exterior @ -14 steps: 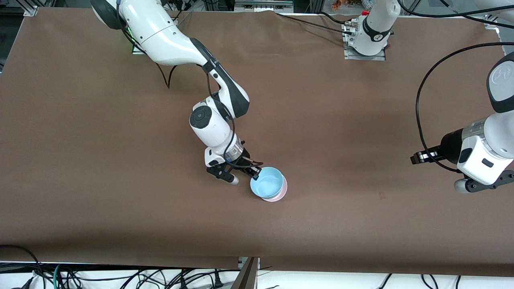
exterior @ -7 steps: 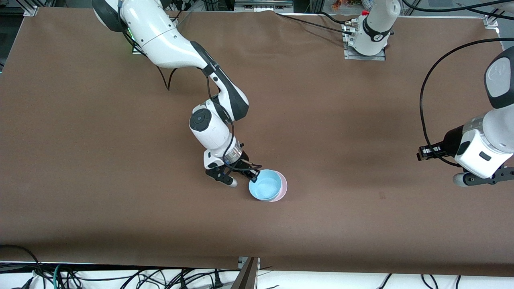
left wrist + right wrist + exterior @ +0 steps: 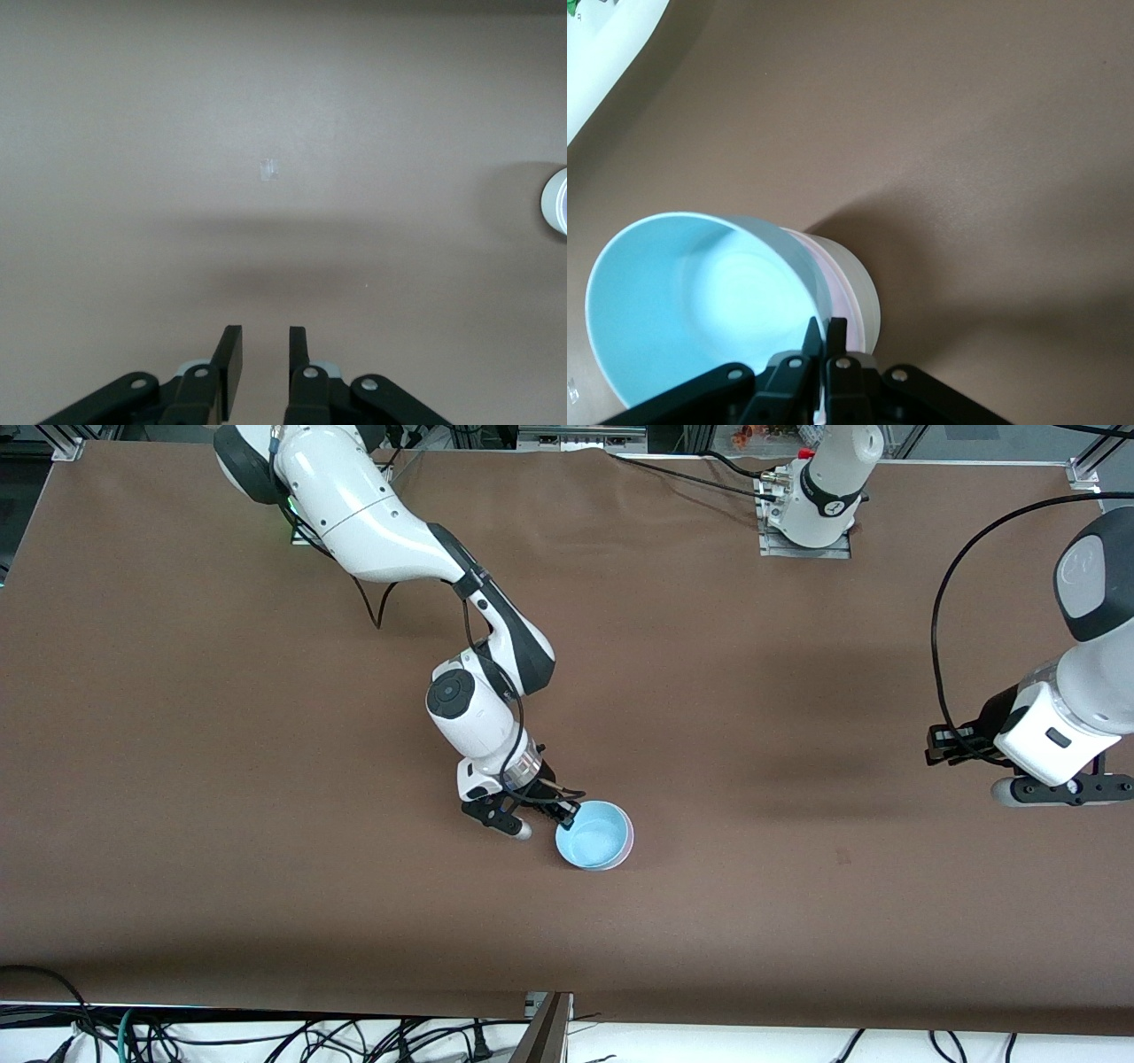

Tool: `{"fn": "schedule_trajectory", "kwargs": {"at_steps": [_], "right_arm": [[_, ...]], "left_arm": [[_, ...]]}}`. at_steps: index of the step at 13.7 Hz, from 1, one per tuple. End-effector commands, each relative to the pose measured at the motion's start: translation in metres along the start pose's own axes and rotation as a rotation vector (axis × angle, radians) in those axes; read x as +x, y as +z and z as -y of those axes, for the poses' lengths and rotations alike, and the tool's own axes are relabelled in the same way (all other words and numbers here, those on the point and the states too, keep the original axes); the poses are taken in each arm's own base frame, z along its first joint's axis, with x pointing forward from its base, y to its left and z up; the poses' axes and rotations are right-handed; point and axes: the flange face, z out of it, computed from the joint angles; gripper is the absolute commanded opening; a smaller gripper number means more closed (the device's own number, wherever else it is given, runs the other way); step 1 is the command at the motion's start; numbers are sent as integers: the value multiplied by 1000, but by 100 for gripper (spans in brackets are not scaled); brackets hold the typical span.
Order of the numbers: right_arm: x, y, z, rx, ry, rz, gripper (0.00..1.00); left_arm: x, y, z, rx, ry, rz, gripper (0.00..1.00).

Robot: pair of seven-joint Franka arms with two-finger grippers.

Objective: Stack pink and blue bowls on white bowl
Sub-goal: 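Open the right gripper to release the blue bowl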

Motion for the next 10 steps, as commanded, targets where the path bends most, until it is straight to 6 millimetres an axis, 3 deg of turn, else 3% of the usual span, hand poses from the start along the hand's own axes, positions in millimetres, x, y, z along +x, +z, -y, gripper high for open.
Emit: {"fn": "schedule_trajectory", "kwargs": {"at_steps": [1, 2, 5, 6, 7, 10], "right_arm": [[0, 4, 6, 13, -14, -12, 87], [0, 4, 6, 12, -16, -11, 100], [1, 0, 5, -34, -15, 22, 100], [5, -11, 11, -80, -15, 63, 100], [19, -38, 28, -107, -22, 87, 100], [67, -84, 18, -229, -170, 190, 100]], "left_arm": [[-8, -4, 6, 25, 37, -18, 56], [-8, -4, 8, 47, 42, -23, 63], [-7, -4, 9, 90, 54, -24, 88], [-7, -4, 9, 90, 54, -24, 92], [-8, -3, 9, 90, 55, -22, 100], [-11, -2, 8, 91, 56, -16, 100]]}}
